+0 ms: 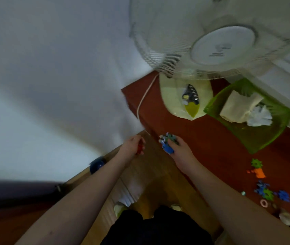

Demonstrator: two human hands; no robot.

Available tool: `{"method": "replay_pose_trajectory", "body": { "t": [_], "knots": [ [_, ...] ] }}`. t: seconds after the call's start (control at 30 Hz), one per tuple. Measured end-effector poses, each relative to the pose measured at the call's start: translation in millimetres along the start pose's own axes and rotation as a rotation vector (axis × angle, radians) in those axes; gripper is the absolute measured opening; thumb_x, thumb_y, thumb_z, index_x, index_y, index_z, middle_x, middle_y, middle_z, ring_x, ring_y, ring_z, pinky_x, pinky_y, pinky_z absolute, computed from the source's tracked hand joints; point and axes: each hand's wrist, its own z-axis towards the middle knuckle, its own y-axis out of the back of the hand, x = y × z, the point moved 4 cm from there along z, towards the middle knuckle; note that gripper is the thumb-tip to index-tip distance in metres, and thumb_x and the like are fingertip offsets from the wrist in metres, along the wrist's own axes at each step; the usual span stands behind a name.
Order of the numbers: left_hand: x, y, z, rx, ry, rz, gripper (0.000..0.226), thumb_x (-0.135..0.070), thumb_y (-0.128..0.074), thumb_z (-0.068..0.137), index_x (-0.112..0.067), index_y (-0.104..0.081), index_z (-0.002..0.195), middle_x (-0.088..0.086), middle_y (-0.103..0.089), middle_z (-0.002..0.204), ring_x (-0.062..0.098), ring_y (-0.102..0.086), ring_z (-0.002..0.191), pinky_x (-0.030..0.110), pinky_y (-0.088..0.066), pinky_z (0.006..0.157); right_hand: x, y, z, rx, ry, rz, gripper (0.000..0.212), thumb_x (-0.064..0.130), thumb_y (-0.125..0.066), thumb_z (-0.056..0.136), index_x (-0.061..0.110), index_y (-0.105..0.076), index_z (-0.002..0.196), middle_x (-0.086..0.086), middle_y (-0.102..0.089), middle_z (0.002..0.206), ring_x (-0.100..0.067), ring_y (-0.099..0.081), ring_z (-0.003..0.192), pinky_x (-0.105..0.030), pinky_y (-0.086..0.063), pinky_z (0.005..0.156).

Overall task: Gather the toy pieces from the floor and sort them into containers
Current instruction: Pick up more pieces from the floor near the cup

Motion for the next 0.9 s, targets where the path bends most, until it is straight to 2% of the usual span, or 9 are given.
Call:
{"method": "replay_pose_trajectory", "body": {
  "t": [0.2,0.3,0.4,0.5,0.63,0.9],
  "knots": [
    [33.1,92.9,-27.4,-0.064,0.029,-0.087,0.031,-0.029,-0.038,0.099,-0.01,-0.061,0.09,0.002,-0.06,0.066,0.013,-0.055,0.054,0.022,-0.037,0.045,-22.5,-90.9,-5.1,0.079,-0.048,-0.106,0.036,0.009,-0.053,0.096,0.007,-0.05,0.132,-0.012,-0.058,0.128,-0.026,-0.059,0.114,-0.04,-0.048,0.099],
    [52.4,142.1,-38.8,-0.117,0.032,-0.162,0.032,-0.029,-0.038,0.099,-0.012,-0.061,0.085,0.002,-0.059,0.064,0.014,-0.053,0.051,0.024,-0.036,0.047,-39.0,-139.5,-7.5,0.107,-0.086,-0.145,0.033,0.006,-0.052,0.096,0.007,-0.05,0.129,-0.011,-0.057,0.122,-0.031,-0.057,0.116,-0.04,-0.047,0.097],
    [77.3,188.6,-47.4,-0.189,0.028,-0.198,0.033,-0.03,-0.039,0.097,-0.013,-0.061,0.081,0.003,-0.061,0.063,0.016,-0.055,0.051,0.029,-0.042,0.054,-62.0,-181.9,-2.9,0.132,-0.129,-0.202,0.027,0.006,-0.051,0.097,0.006,-0.052,0.124,-0.016,-0.058,0.123,-0.035,-0.057,0.116,-0.044,-0.045,0.097],
    [112.2,230.9,-55.9,-0.258,0.074,-0.269,0.032,-0.029,-0.041,0.096,-0.014,-0.063,0.078,0.005,-0.061,0.064,0.016,-0.055,0.049,0.022,-0.043,0.047,-90.3,-218.4,3.1,0.162,-0.2,-0.263,0.035,0.01,-0.053,0.096,0.01,-0.05,0.131,-0.013,-0.06,0.119,-0.03,-0.06,0.108,-0.044,-0.048,0.098],
    [151.5,264.8,-66.3,-0.344,0.144,-0.346,0.027,-0.026,-0.042,0.093,-0.016,-0.061,0.076,0.004,-0.059,0.062,0.016,-0.05,0.046,0.021,-0.03,0.043,-122.7,-252.5,11.6,0.218,-0.224,-0.352,0.033,0.014,-0.054,0.096,0.01,-0.053,0.128,-0.011,-0.063,0.118,-0.022,-0.063,0.103,-0.042,-0.048,0.1],
    [203.2,274.5,-58.2,-0.455,0.183,-0.537,0.03,-0.026,-0.039,0.098,-0.014,-0.057,0.079,0.002,-0.057,0.058,0.015,-0.046,0.046,0.023,-0.026,0.042,-193.6,-291.1,46.2,0.292,-0.267,-0.566,0.027,0.02,-0.057,0.095,0.016,-0.058,0.122,-0.009,-0.066,0.116,-0.021,-0.065,0.103,-0.039,-0.051,0.096]
  ]
}}
